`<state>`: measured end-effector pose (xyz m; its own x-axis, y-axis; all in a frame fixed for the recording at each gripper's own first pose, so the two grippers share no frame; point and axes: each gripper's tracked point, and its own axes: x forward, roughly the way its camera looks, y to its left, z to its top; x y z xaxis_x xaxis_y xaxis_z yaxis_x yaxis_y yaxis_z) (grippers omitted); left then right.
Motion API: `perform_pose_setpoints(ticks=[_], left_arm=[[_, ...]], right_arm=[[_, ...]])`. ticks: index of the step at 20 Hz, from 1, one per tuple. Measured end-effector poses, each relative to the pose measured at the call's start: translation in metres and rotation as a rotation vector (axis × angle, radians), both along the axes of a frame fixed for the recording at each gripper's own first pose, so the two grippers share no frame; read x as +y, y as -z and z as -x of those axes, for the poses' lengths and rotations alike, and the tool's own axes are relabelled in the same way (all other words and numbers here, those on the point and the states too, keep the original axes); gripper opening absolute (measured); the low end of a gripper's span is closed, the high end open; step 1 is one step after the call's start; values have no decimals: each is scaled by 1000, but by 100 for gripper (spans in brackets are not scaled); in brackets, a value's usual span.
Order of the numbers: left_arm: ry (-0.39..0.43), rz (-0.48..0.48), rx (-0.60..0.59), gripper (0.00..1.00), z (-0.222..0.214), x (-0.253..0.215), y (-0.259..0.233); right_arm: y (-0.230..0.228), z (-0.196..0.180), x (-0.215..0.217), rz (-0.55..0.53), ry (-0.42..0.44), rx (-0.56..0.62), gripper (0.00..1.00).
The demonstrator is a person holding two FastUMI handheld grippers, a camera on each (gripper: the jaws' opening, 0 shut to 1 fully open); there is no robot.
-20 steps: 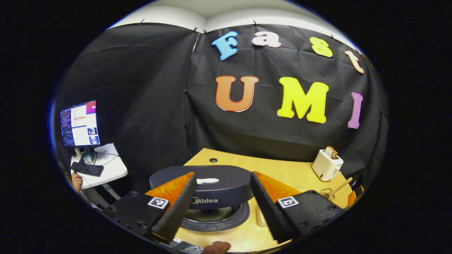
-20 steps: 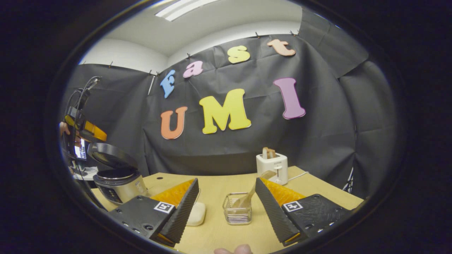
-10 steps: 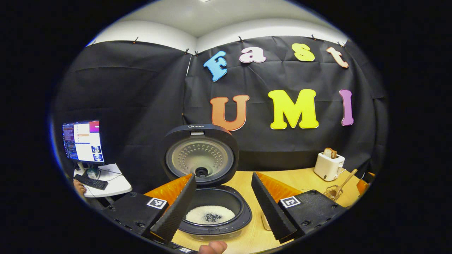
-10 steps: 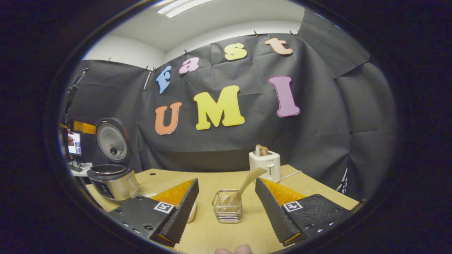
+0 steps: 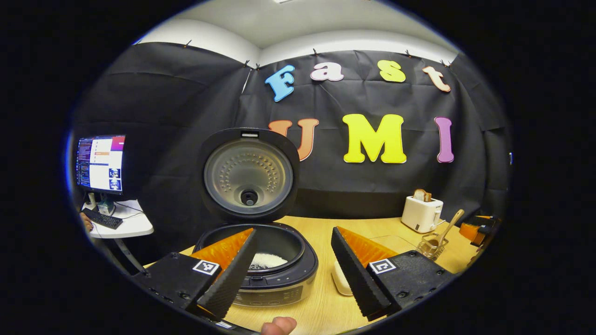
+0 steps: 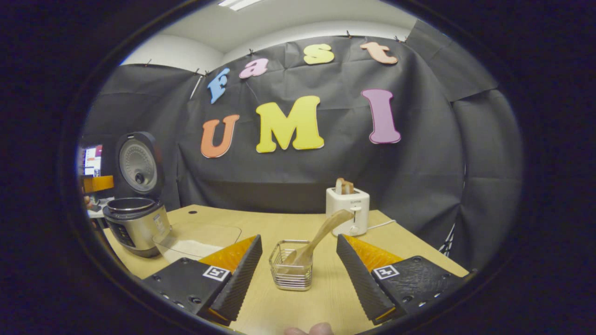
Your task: Close the left gripper, press the button to open the rice cooker; take a wooden spoon from the chopstick holder with the right hand, scoop a spoonful of rice and pour it into the rice cooker, then put the wooden spoon back into the chopstick holder.
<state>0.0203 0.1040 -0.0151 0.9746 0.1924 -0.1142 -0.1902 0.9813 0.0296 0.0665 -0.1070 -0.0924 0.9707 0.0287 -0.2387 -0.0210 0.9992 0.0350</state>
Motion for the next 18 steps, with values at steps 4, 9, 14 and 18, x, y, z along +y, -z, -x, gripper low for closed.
perform_pose_setpoints(ticks=[4, 9, 14, 18], left_arm=[[16, -31, -30, 100, -2, -9, 2], [13, -80, -72, 100, 0, -4, -13], [2, -89, -80, 100, 2, 4, -17], [15, -100, -78, 100, 2, -1, -17]], right_arm=[[13, -25, -14, -78, 49, 76, 92], [22, -64, -30, -118, 103, 117, 96], [42, -90, -37, -149, 127, 155, 96], [49, -105, -40, -195, 146, 150, 80]])
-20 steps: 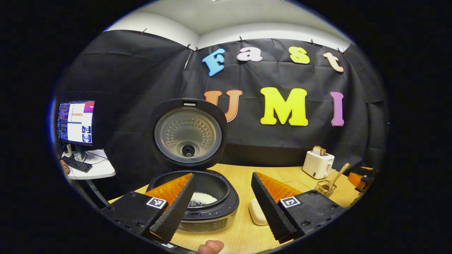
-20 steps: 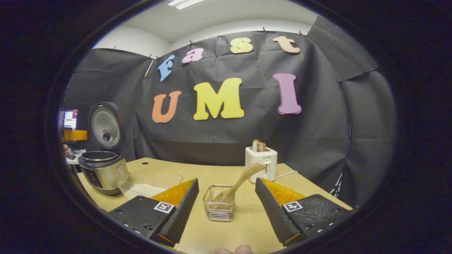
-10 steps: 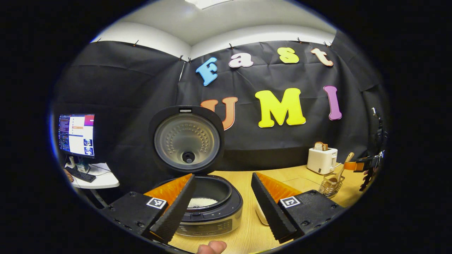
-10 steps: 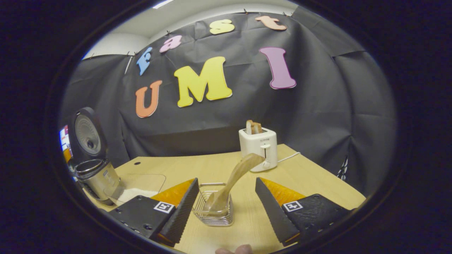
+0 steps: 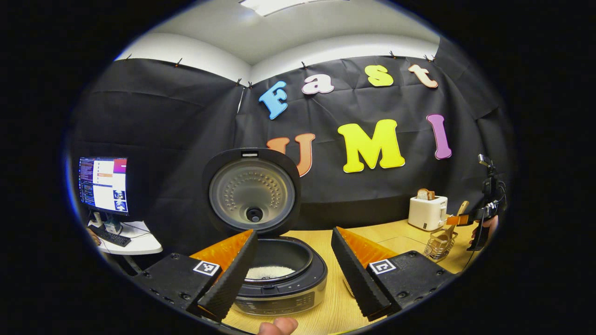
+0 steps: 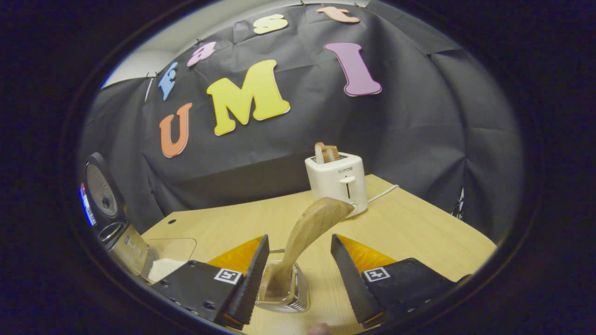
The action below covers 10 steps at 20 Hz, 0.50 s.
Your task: Close the left gripper, press the button to open the rice cooker; take a wooden spoon from the chopstick holder with the right hand, scoop a spoonful of rice and pour it into the rice cooker, then put the wooden spoon back into the chopstick holder.
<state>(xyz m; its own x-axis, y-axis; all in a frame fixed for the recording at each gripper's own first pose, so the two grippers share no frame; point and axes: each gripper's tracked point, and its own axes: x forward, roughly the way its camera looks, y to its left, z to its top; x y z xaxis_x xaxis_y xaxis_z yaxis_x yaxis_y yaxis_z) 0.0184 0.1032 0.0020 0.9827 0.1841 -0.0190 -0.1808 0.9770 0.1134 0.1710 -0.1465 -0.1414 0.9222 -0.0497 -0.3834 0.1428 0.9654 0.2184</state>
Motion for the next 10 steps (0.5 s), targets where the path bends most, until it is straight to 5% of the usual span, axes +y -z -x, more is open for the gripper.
perform_pose_setpoints(ticks=[1, 4, 5, 7, 10], left_arm=[[0, 0, -2, 100, 0, 0, 0], [-17, 10, 13, 100, 0, 6, 5], [-20, 14, 20, 100, -1, 7, 7], [-27, 23, 30, 100, -1, 9, 8], [-28, 31, 40, 99, -1, 12, 11]], right_arm=[[-1, -4, -1, -3, 6, -10, 76], [3, -13, 1, -28, -1, -6, 43], [5, -15, 1, -37, -7, -4, 51], [5, -17, 6, -57, -12, -4, 28], [2, -19, 11, -77, -16, -11, 12]])
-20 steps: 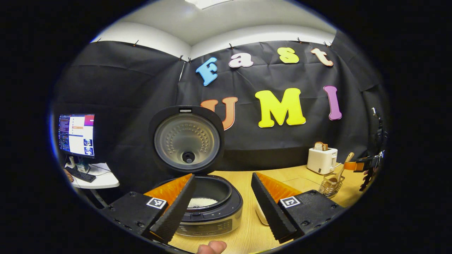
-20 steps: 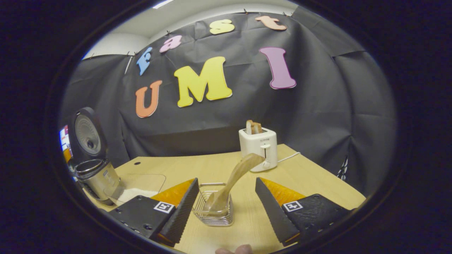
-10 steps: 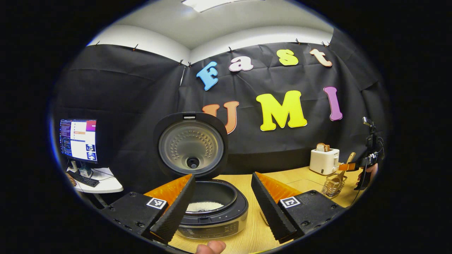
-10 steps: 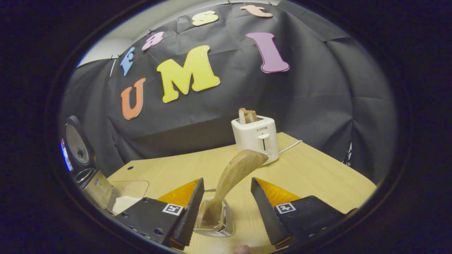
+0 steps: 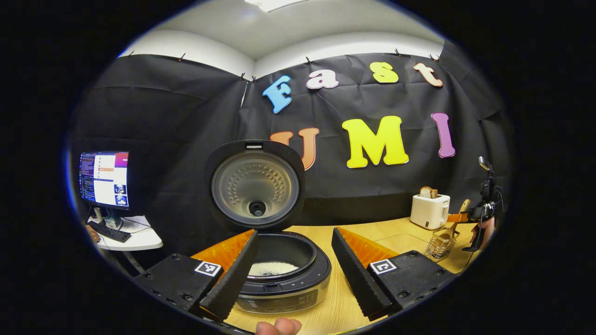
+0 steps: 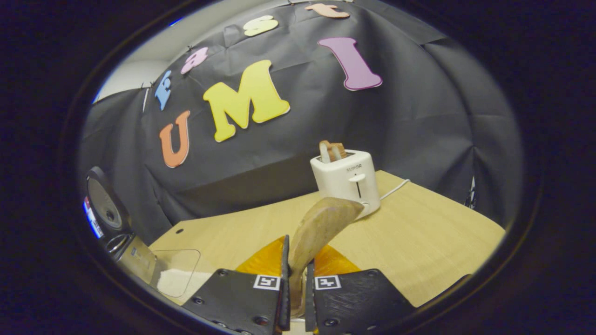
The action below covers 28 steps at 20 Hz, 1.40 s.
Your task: Close the left gripper, press the button to open the rice cooker; take a wooden spoon from the chopstick holder with the right hand, scoop a spoonful of rice and pour it into the rice cooker, then put the wooden spoon back into the chopstick holder.
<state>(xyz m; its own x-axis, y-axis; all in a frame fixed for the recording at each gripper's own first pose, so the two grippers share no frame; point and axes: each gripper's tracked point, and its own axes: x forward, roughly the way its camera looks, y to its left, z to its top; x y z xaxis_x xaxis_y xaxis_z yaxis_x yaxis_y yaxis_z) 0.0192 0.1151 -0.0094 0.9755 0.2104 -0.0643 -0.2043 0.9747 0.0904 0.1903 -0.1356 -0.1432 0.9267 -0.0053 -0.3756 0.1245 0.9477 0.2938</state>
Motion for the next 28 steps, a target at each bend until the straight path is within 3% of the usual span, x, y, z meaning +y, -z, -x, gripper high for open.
perform_pose_setpoints(ticks=[1, 2, 4, 18, 25, 28], left_arm=[[-5, 5, 6, 100, 1, 2, 2], [-4, 13, 9, 100, 1, 2, 3], [3, 28, 10, 100, 0, 2, 3], [25, 19, -10, 100, 9, 8, -9], [41, 19, -24, 99, 18, 13, -19], [50, 18, -28, 99, 20, 14, -23]], right_arm=[[-2, -1, 2, -14, -12, -13, 12], [-1, -2, 3, -13, -11, -8, 5], [-4, -2, 5, -8, -14, -20, 0], [-97, 5, 18, 164, 12, -172, 0], [-141, 13, 109, 171, -129, -231, 0], [-136, 13, 159, 189, -213, -229, 0]])
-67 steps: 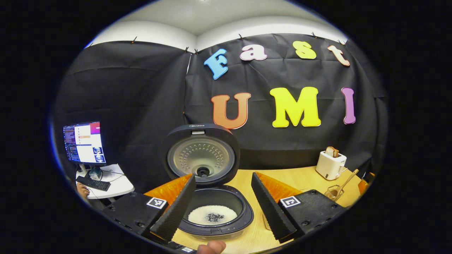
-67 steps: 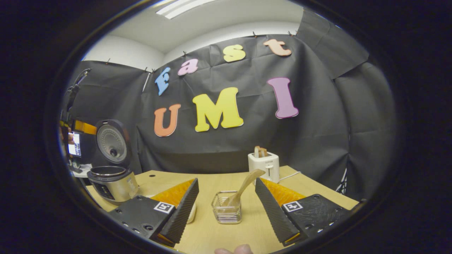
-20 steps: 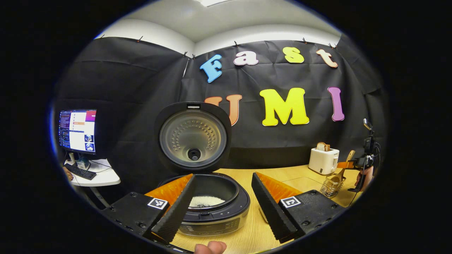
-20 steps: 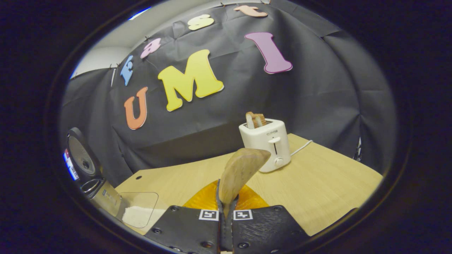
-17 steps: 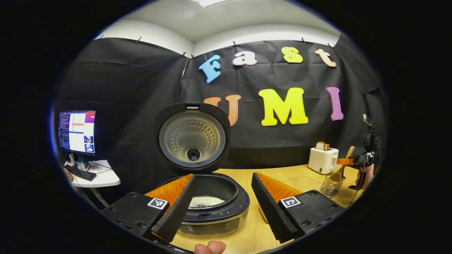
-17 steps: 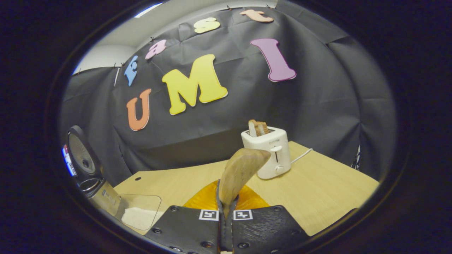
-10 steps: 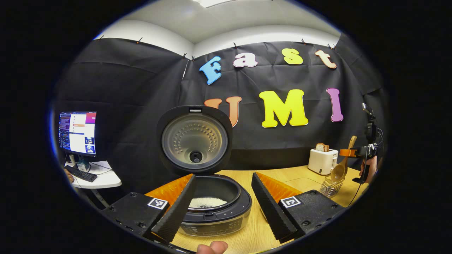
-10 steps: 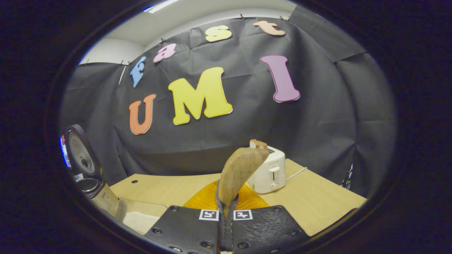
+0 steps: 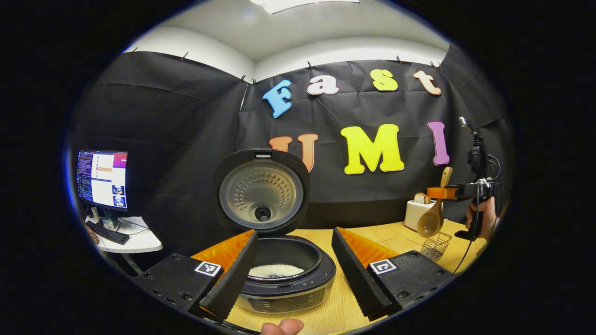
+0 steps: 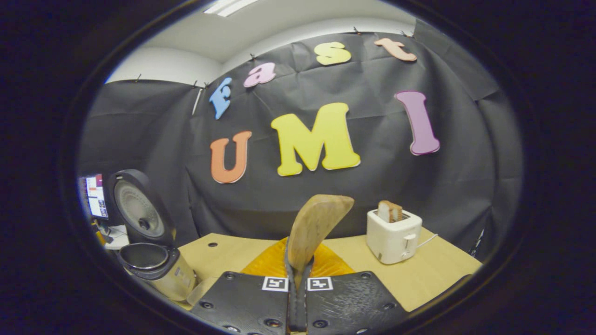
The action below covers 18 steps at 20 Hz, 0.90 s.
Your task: Close the left gripper, press the button to open the rice cooker; take a wooden spoon from the chopstick holder with the right hand, scoop a spoonful of rice and pour it into the rice cooker, then put the wooden spoon back into the chopstick holder.
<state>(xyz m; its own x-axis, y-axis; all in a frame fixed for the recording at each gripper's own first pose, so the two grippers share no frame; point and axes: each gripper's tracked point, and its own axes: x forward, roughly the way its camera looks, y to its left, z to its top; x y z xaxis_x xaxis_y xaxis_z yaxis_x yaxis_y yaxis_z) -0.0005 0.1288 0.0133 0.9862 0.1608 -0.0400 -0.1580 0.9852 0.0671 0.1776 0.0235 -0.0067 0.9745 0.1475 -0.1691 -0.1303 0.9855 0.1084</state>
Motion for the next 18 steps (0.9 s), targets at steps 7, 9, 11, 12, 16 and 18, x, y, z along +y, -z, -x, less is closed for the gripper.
perform_pose_setpoints(ticks=[7, 9, 11, 12, 16, 18], left_arm=[[-16, -43, -7, 99, 6, 12, -6], [-13, -24, -14, 99, 7, 14, -6], [-10, -8, -1, 99, 7, 16, -4], [-17, -10, -3, 100, 8, 20, -5], [-44, -13, -1, 99, 11, 31, -5], [-52, -14, -1, 100, 12, 36, -6]], right_arm=[[73, 4, 69, 140, -96, 120, 0], [90, 4, 71, 219, -91, 137, 0], [101, 6, 68, 299, -80, 145, 0], [103, 6, 65, 327, -68, 140, 0], [112, 11, 69, 445, -48, 107, 0], [126, 15, 77, 424, -58, 132, 1]])
